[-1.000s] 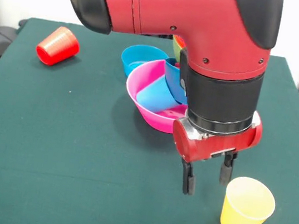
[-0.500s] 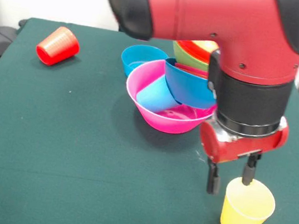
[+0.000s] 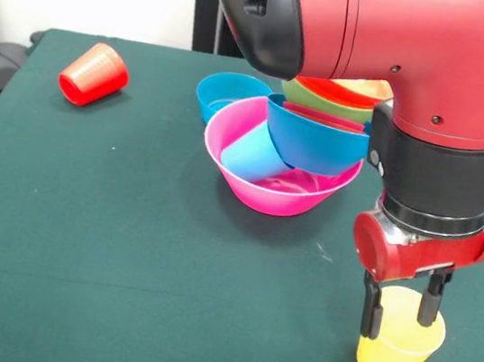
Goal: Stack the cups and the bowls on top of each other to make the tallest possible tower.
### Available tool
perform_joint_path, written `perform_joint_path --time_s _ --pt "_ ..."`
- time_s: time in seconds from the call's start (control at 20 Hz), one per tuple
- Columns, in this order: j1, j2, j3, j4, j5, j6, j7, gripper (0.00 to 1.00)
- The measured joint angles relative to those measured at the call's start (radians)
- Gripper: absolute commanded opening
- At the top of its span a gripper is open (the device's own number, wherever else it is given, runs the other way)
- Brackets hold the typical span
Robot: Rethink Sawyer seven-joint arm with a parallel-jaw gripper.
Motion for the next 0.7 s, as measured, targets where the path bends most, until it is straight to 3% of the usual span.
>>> perform_joint_path --time_s 0.7 --pt "0.001 0.005 -0.070 0.000 0.013 -0.017 0.011 1.00"
